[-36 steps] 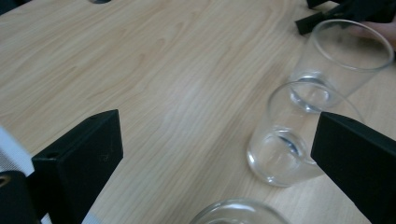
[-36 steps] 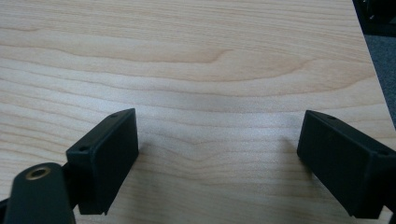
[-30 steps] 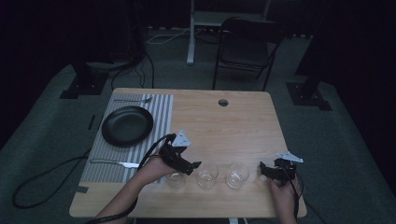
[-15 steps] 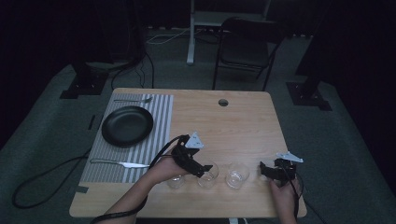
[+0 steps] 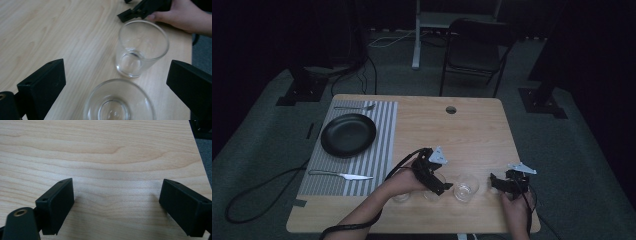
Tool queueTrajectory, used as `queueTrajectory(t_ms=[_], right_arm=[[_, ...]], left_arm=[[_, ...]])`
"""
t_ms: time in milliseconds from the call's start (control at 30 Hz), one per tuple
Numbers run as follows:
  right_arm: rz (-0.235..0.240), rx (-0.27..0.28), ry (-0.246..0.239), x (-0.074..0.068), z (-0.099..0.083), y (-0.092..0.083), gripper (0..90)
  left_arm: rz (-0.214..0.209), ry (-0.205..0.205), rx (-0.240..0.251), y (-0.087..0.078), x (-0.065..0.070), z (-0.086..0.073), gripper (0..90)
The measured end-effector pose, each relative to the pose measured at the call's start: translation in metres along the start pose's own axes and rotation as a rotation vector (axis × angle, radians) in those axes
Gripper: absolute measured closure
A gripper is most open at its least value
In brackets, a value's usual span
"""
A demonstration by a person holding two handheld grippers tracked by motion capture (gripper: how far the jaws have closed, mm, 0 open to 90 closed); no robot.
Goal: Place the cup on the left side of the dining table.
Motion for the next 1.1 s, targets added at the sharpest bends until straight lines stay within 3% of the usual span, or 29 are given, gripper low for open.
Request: queueTrajectory(t_ms=[400,633,1100], right_arm=[[0.000,0.000,0.000,0.000,0.000,0.000,12.1],[0.000,0.000,0.000,0.000,0.000,0.000,12.1],[0.000,0.000,0.000,0.000,0.000,0.000,12.1]], left_arm=[[-0.045,0.043,-0.034,0.024,0.015,0.012,2.7],[-0.072,0.083,-0.076,0.038,0.025,0.020,2.7],[-0.112,0.117,-0.155,0.065,0.035,0.030,2.7]])
Point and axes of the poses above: each handheld gripper's, and its own axes: y roughly forward along the jaws, z roughly out of its top, x roughly to its right, the point moved 5 cm from there along y, roughly forward along the jaws, and after that the axes turned 1 degree about -x, right-handed, at the moved point
